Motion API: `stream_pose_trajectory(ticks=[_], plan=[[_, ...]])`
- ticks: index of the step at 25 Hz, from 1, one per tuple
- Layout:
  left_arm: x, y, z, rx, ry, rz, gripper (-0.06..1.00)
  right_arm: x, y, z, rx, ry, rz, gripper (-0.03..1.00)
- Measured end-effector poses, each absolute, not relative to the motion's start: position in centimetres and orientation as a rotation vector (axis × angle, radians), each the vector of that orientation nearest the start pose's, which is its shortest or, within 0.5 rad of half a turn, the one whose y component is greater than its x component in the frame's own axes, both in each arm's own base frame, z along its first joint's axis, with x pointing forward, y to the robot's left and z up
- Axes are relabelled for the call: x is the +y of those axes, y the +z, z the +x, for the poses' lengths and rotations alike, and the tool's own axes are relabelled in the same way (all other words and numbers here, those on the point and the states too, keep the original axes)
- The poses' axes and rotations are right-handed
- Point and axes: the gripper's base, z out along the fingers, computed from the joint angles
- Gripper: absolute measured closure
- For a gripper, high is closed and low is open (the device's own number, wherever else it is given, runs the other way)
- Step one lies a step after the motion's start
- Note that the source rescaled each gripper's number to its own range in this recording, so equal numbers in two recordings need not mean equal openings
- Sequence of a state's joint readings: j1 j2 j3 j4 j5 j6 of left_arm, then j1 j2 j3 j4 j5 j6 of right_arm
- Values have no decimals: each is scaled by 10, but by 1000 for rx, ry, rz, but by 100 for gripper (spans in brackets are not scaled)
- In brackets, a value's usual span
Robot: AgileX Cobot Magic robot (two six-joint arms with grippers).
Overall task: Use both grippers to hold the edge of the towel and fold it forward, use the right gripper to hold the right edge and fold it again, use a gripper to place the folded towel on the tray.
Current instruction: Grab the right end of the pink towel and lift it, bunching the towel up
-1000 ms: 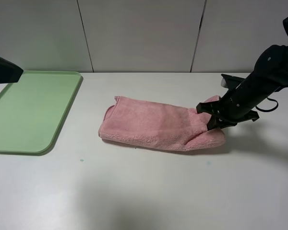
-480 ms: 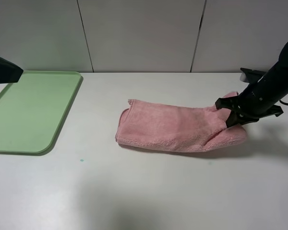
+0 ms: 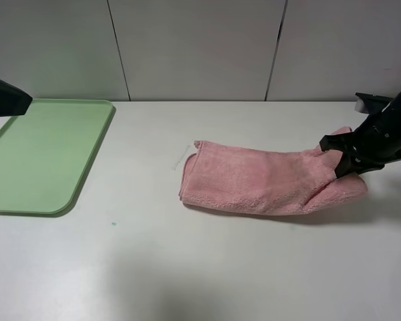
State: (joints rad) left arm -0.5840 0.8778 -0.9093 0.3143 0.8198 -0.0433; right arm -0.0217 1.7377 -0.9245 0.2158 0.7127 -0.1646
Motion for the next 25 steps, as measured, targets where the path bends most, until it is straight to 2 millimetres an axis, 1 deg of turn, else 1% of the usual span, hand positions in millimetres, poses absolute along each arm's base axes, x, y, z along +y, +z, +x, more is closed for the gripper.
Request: stream_pose_trajectory(ticks=[5,13,18,25], plan=[[-74,361,149,2110,32,710,-5,-8,156,299,2997,163,69,89],[-74,361,149,2110,32,710,-5,-10,155,299,3004,138,109,89],[-74,361,149,2110,32,710,-5,1,158,298,3000,139,57,89],[-74,361,149,2110,32,710,-5,25,180,293,2940,163,4,89]])
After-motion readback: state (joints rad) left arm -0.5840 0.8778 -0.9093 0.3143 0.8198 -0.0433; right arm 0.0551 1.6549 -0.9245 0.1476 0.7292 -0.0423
